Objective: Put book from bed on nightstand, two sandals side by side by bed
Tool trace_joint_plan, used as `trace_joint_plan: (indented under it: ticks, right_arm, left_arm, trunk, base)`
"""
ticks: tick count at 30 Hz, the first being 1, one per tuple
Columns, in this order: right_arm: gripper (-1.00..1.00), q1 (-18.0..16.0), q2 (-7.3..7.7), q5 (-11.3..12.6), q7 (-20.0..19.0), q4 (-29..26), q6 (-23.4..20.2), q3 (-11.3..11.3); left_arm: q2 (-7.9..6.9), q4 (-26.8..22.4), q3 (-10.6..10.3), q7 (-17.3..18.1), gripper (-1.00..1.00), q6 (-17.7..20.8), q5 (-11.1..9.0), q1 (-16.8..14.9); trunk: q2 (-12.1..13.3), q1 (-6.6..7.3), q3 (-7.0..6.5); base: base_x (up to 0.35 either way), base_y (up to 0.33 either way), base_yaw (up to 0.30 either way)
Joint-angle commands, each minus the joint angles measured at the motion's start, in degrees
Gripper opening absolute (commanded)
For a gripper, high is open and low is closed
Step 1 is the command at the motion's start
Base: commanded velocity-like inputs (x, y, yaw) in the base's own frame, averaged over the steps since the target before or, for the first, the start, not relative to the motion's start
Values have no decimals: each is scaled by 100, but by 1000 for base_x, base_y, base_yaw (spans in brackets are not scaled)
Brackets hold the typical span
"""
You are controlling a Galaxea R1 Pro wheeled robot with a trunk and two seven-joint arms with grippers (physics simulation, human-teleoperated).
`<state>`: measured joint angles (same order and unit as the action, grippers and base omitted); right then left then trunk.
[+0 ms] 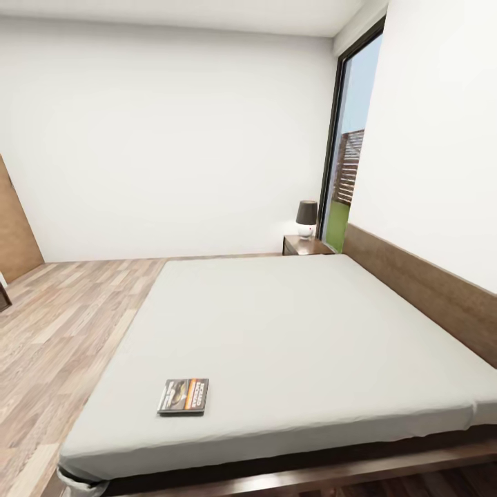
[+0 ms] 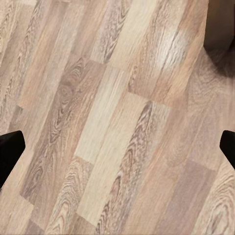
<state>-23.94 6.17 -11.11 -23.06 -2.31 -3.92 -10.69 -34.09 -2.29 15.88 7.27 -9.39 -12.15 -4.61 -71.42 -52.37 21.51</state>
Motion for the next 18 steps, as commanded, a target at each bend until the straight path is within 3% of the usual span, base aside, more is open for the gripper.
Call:
trace_joint_plan:
  ticks: [1, 15, 18]
  right_arm:
    - [100, -1, 0, -50, -25, -13, -37, -51]
    - [100, 174, -25, -245, -15, -35, 68, -55]
    - [100, 185, -32, -257, -15, -25, 80, -58]
  left_arm:
    - [-2, 10, 3, 40, 100, -14, -60, -5]
    - [-2, 10, 3, 46, 100, -93, -60, -5]
    - [-2, 10, 3, 48, 100, -96, -60, -5]
  trunk:
    - [38, 23, -12]
    - [599, 330, -263]
    - [599, 330, -263]
  base:
    - [0, 0, 0]
    - [0, 0, 0]
    - [0, 0, 0]
